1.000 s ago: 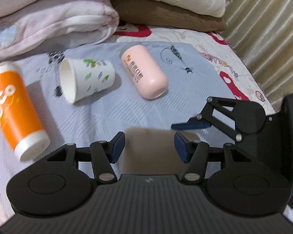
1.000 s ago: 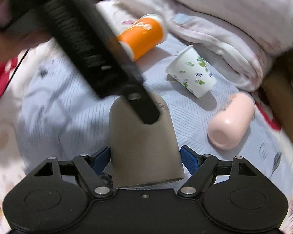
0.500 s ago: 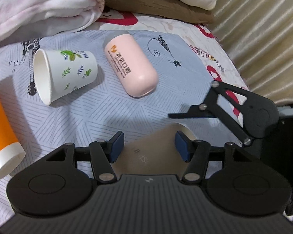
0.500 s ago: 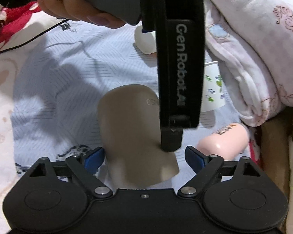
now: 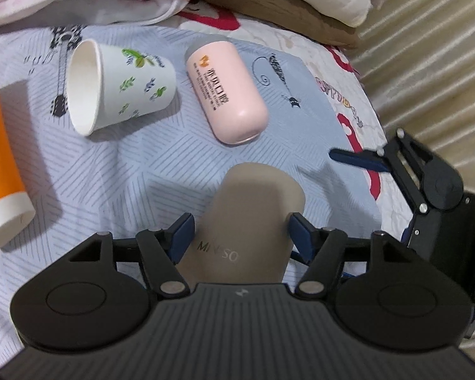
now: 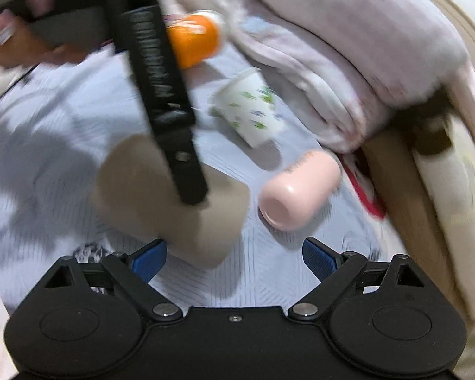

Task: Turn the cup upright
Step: 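Rotate the tumbler open end up with both grippers and lower it onto the sheet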

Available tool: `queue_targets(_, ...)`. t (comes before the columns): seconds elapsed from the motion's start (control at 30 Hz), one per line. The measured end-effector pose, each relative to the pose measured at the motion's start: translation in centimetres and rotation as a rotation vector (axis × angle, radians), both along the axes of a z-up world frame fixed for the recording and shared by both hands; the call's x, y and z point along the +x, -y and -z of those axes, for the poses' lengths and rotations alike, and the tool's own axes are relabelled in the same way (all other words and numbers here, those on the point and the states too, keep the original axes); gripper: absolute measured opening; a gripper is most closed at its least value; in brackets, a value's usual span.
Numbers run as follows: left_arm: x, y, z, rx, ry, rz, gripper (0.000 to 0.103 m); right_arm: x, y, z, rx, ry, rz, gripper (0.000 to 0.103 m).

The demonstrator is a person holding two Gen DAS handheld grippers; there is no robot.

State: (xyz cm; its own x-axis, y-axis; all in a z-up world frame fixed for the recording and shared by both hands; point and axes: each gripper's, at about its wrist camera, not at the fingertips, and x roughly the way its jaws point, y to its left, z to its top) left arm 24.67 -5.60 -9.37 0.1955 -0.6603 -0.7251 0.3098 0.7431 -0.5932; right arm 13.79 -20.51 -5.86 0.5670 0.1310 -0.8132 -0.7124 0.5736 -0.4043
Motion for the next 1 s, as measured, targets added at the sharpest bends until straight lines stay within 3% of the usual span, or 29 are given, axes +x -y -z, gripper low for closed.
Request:
queue_targets(0.13,0.4,-0.8,0.5,-0.026,-0.081,-0.043,0.064,0.7,1.2,-0.2,0.128,-0.064,0.164,0.092)
queue_targets(0.23,0.7,-1.2,0.9,-0.041,-0.120,-0.069,0.064,1.4,2.7,-0.3,0.276,-0.174,0.345,0.092)
queue_targets(0.37,0.7,-1.2,1.0,-0.043,-0.111,-0.065,0.065,1.2,4.0,-0.1,0.437,-0.321,0.470,0.093)
queue_targets(0.53,0.7,-0.8,0.8,-0.031,-0.109,-0.047,0.065,2.0,5.3,1.8,0.681,-0.588,0.633,0.093)
queue_targets(0.63,1.0,-0.6,0.7,-0.025,-0.111,-0.033,0.065,2.7,5.6,3.3,0.798,-0.672,0.724,0.094)
queue_targets(0.73,1.3,-0.7,0.9,-0.032,-0.127,-0.029,0.065,3.2,5.4,4.0,0.849,-0.697,0.760,0.094)
queue_targets(1.0,1.8,-1.2,1.4,-0.056,-0.156,-0.034,0.065,3.5,3.6,5.0,0.908,-0.644,0.789,0.097)
